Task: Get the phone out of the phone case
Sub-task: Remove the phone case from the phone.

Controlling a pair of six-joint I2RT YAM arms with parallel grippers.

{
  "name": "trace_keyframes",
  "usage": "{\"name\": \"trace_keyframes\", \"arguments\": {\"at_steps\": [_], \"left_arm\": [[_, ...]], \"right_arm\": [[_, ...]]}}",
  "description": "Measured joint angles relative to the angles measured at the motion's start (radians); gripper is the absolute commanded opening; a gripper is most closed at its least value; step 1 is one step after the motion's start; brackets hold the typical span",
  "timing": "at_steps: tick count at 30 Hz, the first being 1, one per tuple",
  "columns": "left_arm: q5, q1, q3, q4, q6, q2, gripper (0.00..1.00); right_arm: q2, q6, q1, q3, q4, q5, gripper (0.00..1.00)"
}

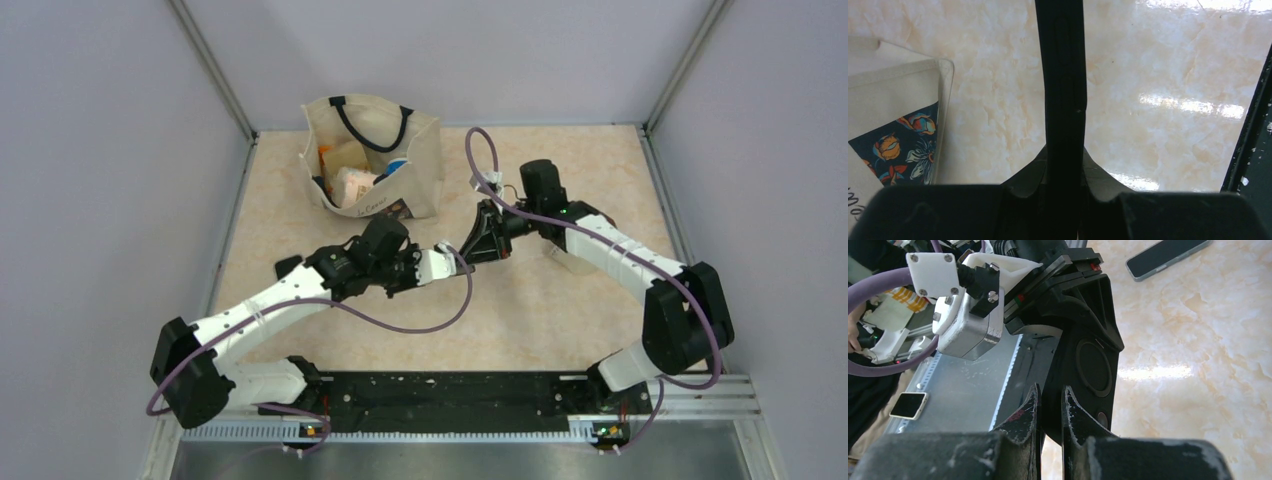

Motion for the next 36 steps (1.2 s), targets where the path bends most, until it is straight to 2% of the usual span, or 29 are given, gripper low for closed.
{"name": "trace_keyframes", "arguments": {"at_steps": [12, 22, 30, 32, 34, 36], "left_arm": [[-0.09, -0.019, -0.005, -0.009, 0.039, -0.011, 0.0], [-0.082, -0.039, -0.015, 0.034, 0.076, -0.013, 0.0], [-0.032, -0.014, -0.044, 0.085, 0.05, -0.056, 0.0], [0.005, 0.013, -0.048, 0.084, 0.034, -0.063, 0.0], [0.044, 0.046, -0.048, 0.087, 0.01, -0.064, 0.0], [0.093, 0.089, -0.048, 0.087, -0.019, -0.065, 0.0]], "right_arm": [[0.063, 0.051, -0.009, 0.024, -0.003, -0.023, 0.0], [0.072, 0.084, -0.014, 0.027, -0.011, -0.013, 0.0], [0.056, 0.075, -0.095, 0.06, -0.039, 0.045, 0.44], [0.018, 0.055, -0.117, 0.064, -0.06, 0.073, 0.66], [-0.03, 0.039, -0.133, 0.07, -0.082, 0.103, 0.94], [-0.089, 0.008, -0.14, 0.075, -0.103, 0.146, 0.99]]}}
